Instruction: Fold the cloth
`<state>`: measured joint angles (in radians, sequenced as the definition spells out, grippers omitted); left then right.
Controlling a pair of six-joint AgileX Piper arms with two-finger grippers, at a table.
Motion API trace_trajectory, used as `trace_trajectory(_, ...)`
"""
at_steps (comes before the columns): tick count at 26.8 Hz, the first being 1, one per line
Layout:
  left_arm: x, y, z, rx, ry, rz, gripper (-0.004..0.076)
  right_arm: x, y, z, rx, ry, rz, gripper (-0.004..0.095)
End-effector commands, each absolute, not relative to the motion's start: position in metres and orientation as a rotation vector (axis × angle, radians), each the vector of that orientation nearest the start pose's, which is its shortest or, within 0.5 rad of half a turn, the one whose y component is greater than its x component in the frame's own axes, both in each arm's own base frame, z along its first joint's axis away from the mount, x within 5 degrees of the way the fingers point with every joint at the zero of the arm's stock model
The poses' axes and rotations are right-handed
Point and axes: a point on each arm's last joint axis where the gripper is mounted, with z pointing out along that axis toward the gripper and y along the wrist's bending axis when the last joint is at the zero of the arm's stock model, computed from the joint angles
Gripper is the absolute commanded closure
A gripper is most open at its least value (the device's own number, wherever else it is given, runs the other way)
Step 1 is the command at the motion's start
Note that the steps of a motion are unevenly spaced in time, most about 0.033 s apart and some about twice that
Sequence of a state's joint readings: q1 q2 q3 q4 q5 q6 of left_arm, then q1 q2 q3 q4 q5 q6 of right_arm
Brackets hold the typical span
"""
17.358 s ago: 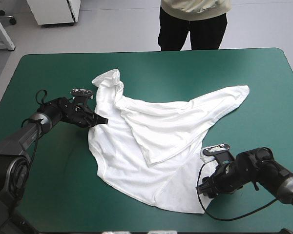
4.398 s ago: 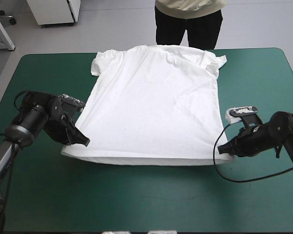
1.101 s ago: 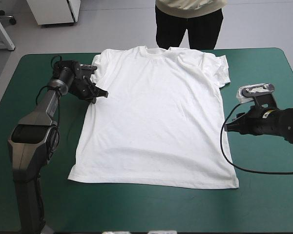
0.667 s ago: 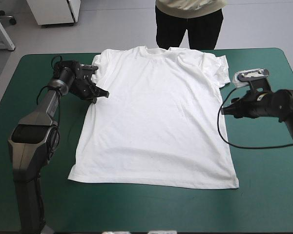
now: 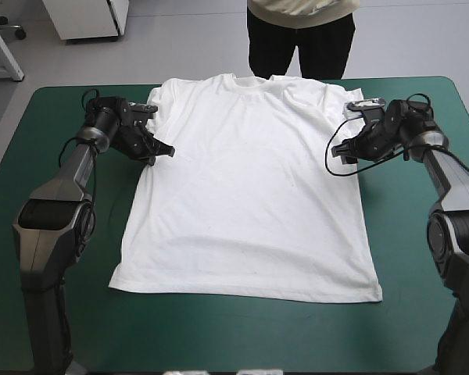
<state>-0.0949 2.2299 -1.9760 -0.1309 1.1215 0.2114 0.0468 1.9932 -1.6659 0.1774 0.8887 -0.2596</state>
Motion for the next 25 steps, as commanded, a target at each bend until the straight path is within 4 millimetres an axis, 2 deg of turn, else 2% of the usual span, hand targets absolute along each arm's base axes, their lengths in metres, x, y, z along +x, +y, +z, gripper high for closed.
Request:
trace_trajectory(1, 0.473, -0.067, 0.231, 0.371, 2.792, -0.236, 0.0733, 0.446, 0.032, 0.261, -0.296, 2.609, 0.138, 0.0338)
trace_trajectory(5, 0.474, -0.067, 0.231, 0.369, 2.783, -0.234, 0.0733, 0.449, 0.051, 0.234, -0.387, 2.706, 0.101, 0.0389)
trace_trajectory(7, 0.474, -0.067, 0.231, 0.370, 2.778, -0.233, 0.0733, 0.447, 0.063, 0.223, -0.429, 2.748, 0.096, 0.0457)
trace_trajectory(8, 0.474, -0.067, 0.231, 0.373, 2.775, -0.232, 0.0733, 0.446, 0.069, 0.220, -0.437, 2.765, 0.106, 0.0546)
trace_trajectory(9, 0.474, -0.067, 0.231, 0.373, 2.775, -0.232, 0.0733, 0.446, 0.071, 0.220, -0.439, 2.766, 0.114, 0.0594)
trace_trajectory(14, 0.475, -0.067, 0.232, 0.386, 2.760, -0.227, 0.0733, 0.446, 0.071, 0.220, -0.450, 2.764, 0.105, 0.0925)
trace_trajectory(19, 0.476, -0.066, 0.236, 0.389, 2.735, -0.213, 0.0733, 0.446, 0.067, 0.228, -0.450, 2.734, 0.037, 0.0920)
trace_trajectory(22, 0.474, -0.059, 0.252, 0.367, 2.688, -0.203, 0.0733, 0.444, 0.064, 0.246, -0.451, 2.675, 0.006, 0.0921)
trace_trajectory(25, 0.469, -0.051, 0.275, 0.339, 2.636, -0.194, 0.0733, 0.437, 0.058, 0.277, -0.438, 2.590, -0.024, 0.0921)
